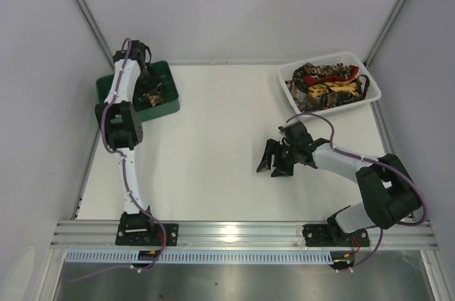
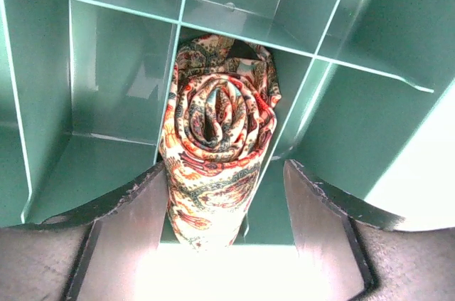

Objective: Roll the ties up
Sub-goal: Place the rolled tie into the container

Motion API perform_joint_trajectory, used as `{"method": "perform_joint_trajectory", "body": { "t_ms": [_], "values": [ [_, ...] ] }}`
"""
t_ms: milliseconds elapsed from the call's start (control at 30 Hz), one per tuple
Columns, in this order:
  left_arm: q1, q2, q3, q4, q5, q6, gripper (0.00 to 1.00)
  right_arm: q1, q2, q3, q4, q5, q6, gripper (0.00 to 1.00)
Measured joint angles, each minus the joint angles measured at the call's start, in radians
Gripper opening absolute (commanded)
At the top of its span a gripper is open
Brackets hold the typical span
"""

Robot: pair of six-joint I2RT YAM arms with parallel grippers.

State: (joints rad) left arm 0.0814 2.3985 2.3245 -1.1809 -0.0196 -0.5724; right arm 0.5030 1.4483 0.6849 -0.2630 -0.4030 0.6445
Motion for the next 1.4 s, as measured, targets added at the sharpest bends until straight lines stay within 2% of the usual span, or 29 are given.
{"method": "perform_joint_trajectory", "body": {
  "t_ms": [500, 767, 867, 900, 1000, 1100, 1400],
  "values": [
    [0.000, -0.110, -0.107, 0.047, -0.003, -0.014, 0.73, 0.012, 0.000, 0.000, -0.002, -0.005, 0.002, 0.70],
    [0.000, -0.321, -0.336, 0.152, -0.003, -0.033, 0.69, 0.018, 0.000, 0.014, -0.018, -0.004, 0.002, 0.69],
    [0.000, -0.418, -0.441, 0.210, -0.002, -0.033, 0.54, 0.019, 0.000, 0.036, -0.036, 0.000, -0.002, 0.69],
    [0.000, -0.443, -0.463, 0.223, -0.002, -0.033, 0.37, 0.019, 0.000, 0.048, -0.046, 0.003, -0.004, 0.69],
    [0.000, -0.469, -0.473, 0.255, 0.000, -0.020, 0.13, 0.019, 0.000, 0.087, -0.074, 0.008, -0.014, 0.68],
    [0.000, -0.438, -0.449, 0.267, 0.001, -0.002, 0.01, 0.019, 0.000, 0.124, -0.098, 0.020, -0.021, 0.68],
    [0.000, -0.250, -0.336, 0.251, -0.003, 0.010, 0.00, 0.019, -0.063, 0.143, -0.185, 0.063, -0.028, 0.68]
  ]
}}
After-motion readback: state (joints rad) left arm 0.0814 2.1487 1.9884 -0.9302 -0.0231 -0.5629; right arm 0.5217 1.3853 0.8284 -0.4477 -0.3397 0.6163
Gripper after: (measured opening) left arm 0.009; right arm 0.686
